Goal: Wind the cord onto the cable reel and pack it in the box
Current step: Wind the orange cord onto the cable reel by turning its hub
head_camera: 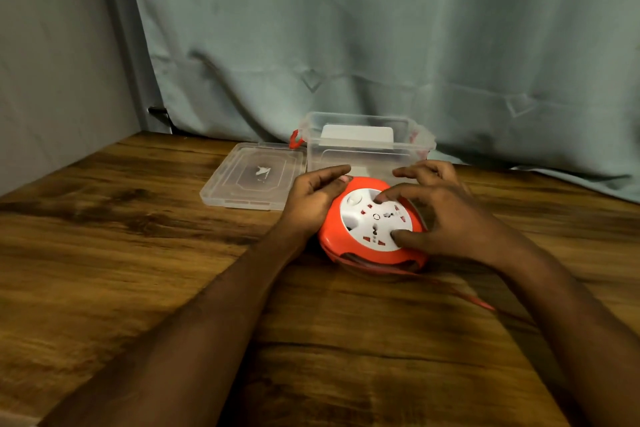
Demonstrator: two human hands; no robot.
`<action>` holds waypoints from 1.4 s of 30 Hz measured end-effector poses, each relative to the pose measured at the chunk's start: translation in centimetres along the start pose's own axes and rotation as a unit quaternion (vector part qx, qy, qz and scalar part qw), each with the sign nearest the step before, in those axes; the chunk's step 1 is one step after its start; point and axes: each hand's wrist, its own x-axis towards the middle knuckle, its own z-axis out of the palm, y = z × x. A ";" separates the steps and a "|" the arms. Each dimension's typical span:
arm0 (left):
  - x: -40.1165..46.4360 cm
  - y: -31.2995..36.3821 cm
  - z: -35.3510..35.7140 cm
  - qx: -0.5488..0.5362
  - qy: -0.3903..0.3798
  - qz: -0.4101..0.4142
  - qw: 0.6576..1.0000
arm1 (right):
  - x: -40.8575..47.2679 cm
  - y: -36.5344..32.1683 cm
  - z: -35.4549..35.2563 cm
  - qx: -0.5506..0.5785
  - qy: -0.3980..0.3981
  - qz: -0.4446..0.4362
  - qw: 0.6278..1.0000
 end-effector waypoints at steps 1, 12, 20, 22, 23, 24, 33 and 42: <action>0.0 0.0 0.0 0.000 0.007 0.003 1.000 | 0.0 -0.1 0.0 0.000 0.000 -0.003 1.000; -0.1 0.0 0.2 -0.024 0.029 0.010 0.999 | 0.2 -0.7 0.1 0.000 0.011 0.016 1.000; -0.1 0.0 0.4 -0.017 0.029 0.011 0.999 | 0.3 -2.2 1.8 -0.025 0.082 0.040 0.996; 0.0 0.0 0.4 -0.012 0.028 0.014 0.999 | 0.4 -2.5 2.2 -0.033 0.103 0.050 0.993; 0.0 -0.1 0.4 -0.010 0.028 0.018 0.999 | 0.5 -2.7 2.4 -0.037 0.116 0.052 0.991; 0.0 -0.1 0.4 -0.008 0.027 0.020 0.999 | 0.6 -2.9 2.5 -0.042 0.125 0.054 0.990; -0.1 0.0 -0.1 0.011 0.015 0.021 1.000 | 0.9 -2.3 2.6 0.030 0.104 0.014 0.994; 0.0 -0.3 -0.1 0.021 -0.014 0.038 0.999 | 0.4 -0.1 0.9 0.021 -0.038 -0.019 0.999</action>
